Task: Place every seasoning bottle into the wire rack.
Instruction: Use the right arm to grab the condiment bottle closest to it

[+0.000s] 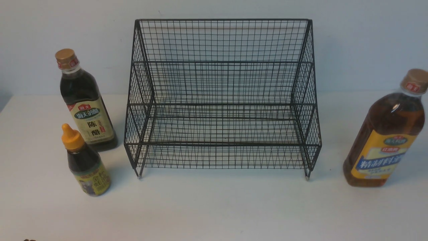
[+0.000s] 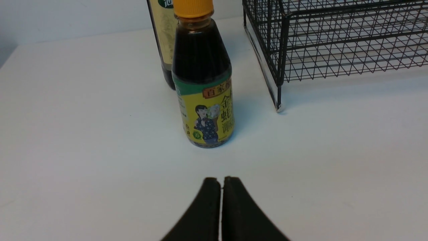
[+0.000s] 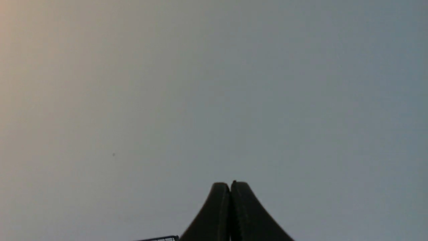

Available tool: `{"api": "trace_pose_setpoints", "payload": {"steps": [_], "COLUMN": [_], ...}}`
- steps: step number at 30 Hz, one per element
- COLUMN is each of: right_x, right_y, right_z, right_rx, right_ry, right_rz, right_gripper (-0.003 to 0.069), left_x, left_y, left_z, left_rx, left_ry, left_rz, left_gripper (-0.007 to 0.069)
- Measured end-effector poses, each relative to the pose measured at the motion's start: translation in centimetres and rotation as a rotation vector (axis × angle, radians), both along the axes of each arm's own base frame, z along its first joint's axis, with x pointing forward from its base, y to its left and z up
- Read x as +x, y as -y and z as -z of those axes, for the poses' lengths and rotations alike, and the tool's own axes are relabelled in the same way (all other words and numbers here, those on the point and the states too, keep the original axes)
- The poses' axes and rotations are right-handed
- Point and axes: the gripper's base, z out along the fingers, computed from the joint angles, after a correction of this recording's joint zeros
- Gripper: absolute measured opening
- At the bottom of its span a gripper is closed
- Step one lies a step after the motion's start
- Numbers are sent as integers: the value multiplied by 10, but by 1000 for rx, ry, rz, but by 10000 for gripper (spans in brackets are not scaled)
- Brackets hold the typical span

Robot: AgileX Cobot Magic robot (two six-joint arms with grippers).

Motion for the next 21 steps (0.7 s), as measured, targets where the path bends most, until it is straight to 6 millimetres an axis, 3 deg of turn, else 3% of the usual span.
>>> {"api": "trace_pose_setpoints", "payload": {"steps": [2,7,10,13,14,17,21], "right_x": [12,64,98,122,124,148,169], "right_y": [-1,-3,-5,-6,-6,-5,-5], "right_z": [-7,-29,-37,-33,-33,-21,0], "right_rx": [-15,-31,-53,-61,-60,-44,-39], "right_ry": [-31,-137,-187,-237,-241,-310,-397], "right_rz": [-2,-27,-48,-53,-54,-53,-55], "right_gripper": [-9,38,130,248,257,398,518], "left_x": [0,0,0,0,0,0,0], "left_y": [0,0,0,0,0,0,0], "left_z": [0,0,0,0,0,0,0], "left_rx": [0,0,0,0,0,0,0], "left_ry": [0,0,0,0,0,0,0], "left_rz": [0,0,0,0,0,0,0], "left_gripper": [-5,-5,-5,-5,-5,-5,-5]}}
